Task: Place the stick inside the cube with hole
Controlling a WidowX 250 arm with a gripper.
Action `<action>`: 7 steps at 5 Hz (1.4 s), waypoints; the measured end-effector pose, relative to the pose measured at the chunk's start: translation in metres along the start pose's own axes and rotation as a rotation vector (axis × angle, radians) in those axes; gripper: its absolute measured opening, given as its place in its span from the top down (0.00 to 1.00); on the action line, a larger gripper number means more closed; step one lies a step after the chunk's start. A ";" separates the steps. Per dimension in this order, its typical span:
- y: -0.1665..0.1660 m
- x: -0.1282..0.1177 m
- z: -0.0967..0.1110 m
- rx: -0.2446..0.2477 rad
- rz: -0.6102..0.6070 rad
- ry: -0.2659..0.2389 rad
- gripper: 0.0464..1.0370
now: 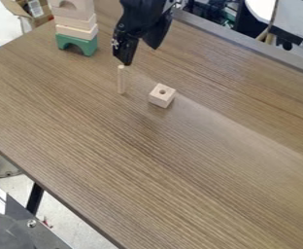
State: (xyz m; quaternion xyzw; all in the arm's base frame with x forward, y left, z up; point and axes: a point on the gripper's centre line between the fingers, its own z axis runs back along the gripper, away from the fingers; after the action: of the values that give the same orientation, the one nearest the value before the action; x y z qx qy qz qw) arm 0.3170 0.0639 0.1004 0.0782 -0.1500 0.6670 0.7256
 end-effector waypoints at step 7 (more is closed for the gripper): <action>0.027 0.018 -0.053 0.108 0.025 -0.029 0.87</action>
State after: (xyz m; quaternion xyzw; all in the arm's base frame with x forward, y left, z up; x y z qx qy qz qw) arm 0.2977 0.1005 0.0535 0.1249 -0.1250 0.6820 0.7097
